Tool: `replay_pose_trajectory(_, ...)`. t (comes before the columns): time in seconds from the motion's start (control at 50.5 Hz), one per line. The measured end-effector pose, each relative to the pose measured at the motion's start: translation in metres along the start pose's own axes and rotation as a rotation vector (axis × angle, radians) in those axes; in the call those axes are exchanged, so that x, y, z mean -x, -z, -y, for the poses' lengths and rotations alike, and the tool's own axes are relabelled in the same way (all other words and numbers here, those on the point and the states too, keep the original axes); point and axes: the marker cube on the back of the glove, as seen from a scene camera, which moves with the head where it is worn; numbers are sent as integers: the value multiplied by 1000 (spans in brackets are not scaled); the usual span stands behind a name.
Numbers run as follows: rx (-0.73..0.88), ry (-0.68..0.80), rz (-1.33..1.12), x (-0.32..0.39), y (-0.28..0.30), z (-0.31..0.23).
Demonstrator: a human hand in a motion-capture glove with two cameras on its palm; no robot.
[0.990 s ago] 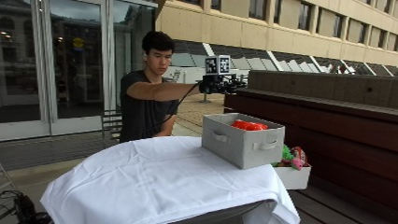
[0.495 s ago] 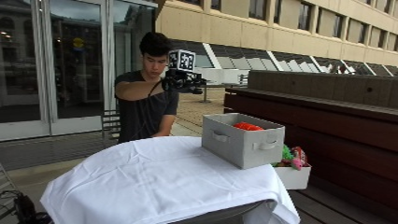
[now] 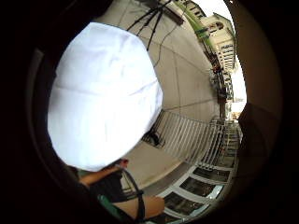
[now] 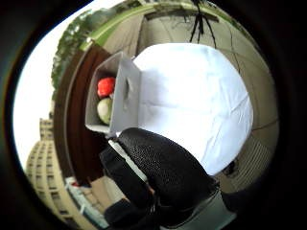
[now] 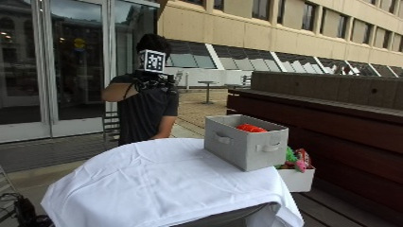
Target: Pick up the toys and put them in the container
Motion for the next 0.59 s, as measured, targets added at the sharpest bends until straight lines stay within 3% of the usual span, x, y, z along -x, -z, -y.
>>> replay_pose_trajectory(0.099, -36, 139, 6, -16, -2, 1)
replay_pose_trajectory(0.257, 4, -12, 6, -17, -2, -12)
replay_pose_trajectory(0.356, -55, 103, 4, -24, -7, -7)
replay_pose_trajectory(0.594, -57, 163, 7, -26, -11, -4)
